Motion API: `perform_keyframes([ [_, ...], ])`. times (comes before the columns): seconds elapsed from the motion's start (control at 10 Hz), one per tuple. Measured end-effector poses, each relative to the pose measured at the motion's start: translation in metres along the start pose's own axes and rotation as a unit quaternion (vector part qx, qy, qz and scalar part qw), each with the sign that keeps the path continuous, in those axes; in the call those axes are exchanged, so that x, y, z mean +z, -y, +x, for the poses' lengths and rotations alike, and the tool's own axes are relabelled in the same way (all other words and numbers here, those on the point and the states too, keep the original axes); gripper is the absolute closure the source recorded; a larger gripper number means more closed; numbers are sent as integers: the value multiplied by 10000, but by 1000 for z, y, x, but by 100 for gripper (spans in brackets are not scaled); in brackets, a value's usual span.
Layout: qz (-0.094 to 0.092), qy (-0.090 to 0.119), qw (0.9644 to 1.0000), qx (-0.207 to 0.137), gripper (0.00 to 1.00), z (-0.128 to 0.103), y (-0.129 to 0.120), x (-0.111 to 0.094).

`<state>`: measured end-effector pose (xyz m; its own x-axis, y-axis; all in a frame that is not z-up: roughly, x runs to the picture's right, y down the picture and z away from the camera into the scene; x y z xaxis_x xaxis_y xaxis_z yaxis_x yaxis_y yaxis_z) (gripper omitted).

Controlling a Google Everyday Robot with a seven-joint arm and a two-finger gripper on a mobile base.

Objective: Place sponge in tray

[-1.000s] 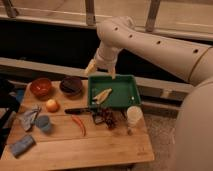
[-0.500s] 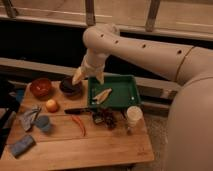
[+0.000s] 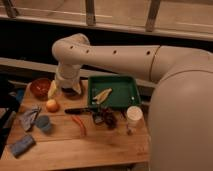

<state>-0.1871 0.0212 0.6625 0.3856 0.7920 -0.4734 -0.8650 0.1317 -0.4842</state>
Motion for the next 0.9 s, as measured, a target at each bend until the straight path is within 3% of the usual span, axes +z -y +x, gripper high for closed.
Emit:
perform_keyframes([
  [0.3, -102, -146, 9989, -431, 20, 17, -63, 25],
  [0.4, -125, -154, 9987, -477, 20, 21, -71, 28],
  [0.8, -80, -142, 9988, -463, 20, 19, -68, 27],
  [0.9, -65, -236, 9986, -465, 20, 20, -68, 31],
])
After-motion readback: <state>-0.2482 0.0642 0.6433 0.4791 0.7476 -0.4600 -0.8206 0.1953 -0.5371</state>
